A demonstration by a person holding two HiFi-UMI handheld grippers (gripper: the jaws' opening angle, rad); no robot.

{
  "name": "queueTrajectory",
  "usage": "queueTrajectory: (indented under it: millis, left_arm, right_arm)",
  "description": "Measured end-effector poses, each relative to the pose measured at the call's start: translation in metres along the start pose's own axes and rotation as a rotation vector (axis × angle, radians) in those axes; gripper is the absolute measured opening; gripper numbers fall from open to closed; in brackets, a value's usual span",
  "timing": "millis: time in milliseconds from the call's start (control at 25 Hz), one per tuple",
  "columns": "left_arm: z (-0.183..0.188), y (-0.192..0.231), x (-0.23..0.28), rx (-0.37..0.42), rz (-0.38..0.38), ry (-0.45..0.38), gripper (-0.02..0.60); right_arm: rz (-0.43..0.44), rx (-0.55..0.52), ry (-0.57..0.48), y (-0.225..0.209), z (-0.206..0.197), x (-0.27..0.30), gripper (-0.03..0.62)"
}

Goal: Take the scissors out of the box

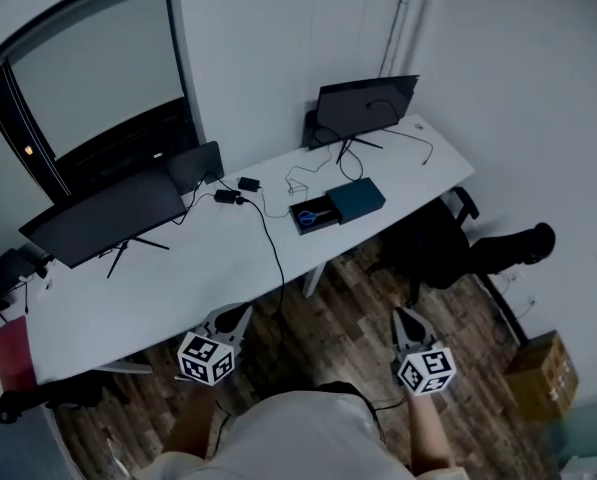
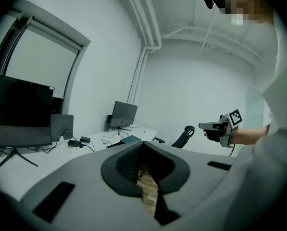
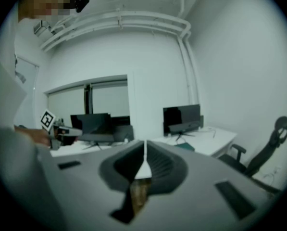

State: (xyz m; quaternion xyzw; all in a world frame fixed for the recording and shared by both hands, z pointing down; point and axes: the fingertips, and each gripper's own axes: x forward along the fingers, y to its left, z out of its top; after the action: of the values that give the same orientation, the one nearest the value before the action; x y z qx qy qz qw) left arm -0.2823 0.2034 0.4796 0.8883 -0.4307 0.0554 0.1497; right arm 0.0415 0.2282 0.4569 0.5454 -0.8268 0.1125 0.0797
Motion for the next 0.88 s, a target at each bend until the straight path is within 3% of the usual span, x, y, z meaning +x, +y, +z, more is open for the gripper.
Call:
queueTrajectory:
  millis: [480, 880]
  left_arm:
    - [-0.008, 0.027, 0.005, -0.029, 0.02, 0.023, 0.032]
    - [0.002, 0.039, 0.06, -0.037, 0.056, 0.036, 0.032]
  right_arm:
    - [0.004, 0.016, 0.029, 0.005, -0.008, 0.027, 0.034]
    - [0.058, 0.043, 0.044, -0.039, -0.005, 0.089, 0.034]
